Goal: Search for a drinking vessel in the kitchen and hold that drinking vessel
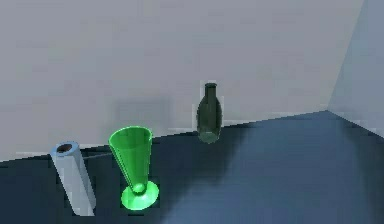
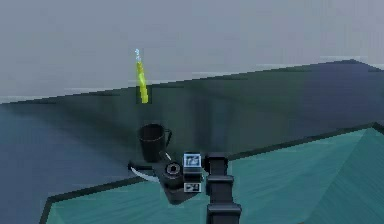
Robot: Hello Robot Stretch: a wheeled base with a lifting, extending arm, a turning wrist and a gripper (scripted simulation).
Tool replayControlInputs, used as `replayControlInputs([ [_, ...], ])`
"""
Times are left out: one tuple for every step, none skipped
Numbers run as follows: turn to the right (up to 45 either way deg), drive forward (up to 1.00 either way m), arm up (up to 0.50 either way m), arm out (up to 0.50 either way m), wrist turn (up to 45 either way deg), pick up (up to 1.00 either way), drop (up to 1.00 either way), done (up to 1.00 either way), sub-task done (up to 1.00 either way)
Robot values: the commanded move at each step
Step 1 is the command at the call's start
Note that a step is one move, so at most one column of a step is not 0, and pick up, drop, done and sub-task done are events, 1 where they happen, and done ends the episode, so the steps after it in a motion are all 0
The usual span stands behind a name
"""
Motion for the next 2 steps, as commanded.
replayControlInputs([
  [0.0, 0.00, 0.10, 0.00, 0.0, 0.00, 0.00, 0.00, 0.00],
  [0.0, 0.00, 0.00, 0.00, 0.0, 0.00, 0.00, 1.00, 0.00],
])
